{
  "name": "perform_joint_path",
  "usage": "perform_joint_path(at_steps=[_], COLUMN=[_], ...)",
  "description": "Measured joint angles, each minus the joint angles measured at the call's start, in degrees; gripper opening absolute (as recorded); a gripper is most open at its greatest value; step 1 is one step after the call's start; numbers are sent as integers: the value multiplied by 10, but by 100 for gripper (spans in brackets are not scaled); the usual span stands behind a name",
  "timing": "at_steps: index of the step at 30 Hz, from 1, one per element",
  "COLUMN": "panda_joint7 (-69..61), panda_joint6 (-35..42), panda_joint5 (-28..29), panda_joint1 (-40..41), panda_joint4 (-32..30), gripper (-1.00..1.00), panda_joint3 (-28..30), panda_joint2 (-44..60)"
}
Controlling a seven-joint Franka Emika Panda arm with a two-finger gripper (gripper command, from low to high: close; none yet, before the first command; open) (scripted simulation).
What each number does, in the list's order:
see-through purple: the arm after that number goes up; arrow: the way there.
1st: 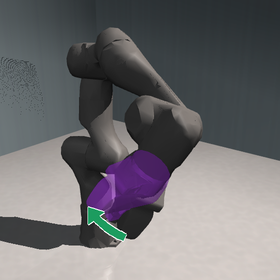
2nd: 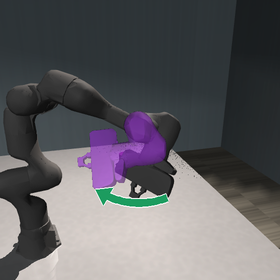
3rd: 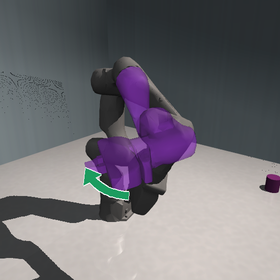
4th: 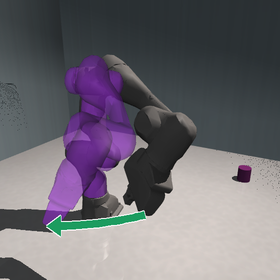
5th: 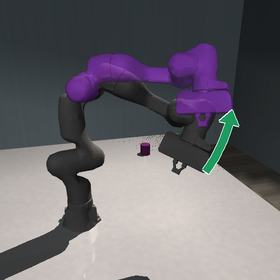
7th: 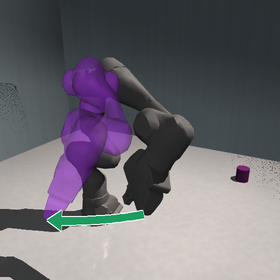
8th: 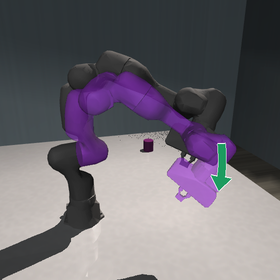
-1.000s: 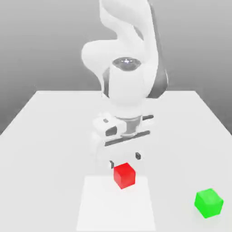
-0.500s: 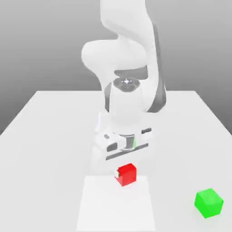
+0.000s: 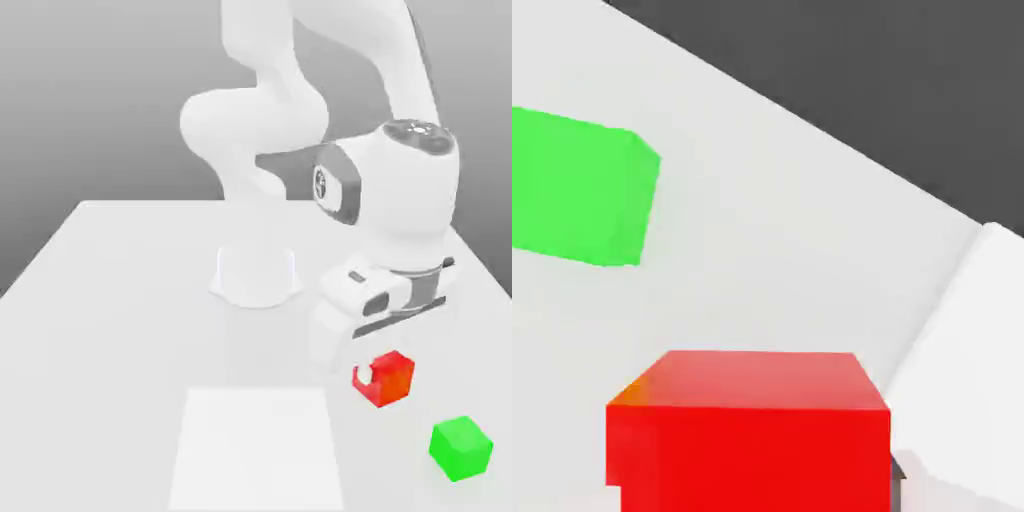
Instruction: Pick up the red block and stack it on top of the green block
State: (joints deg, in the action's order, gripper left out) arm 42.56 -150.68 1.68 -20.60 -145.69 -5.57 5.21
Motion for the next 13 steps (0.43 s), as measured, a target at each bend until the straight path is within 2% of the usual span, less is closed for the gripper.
perform_joint_path(at_steps=[3,7,8,13], panda_joint7=[51,76,79,79], panda_joint6=[20,-40,-52,-52], panda_joint5=[4,23,26,26], panda_joint1=[-26,-41,-43,-43], panda_joint4=[55,72,73,73], gripper=[-100,-100,100,100], panda_joint3=[-14,-6,-3,-3], panda_joint2=[35,110,124,124])
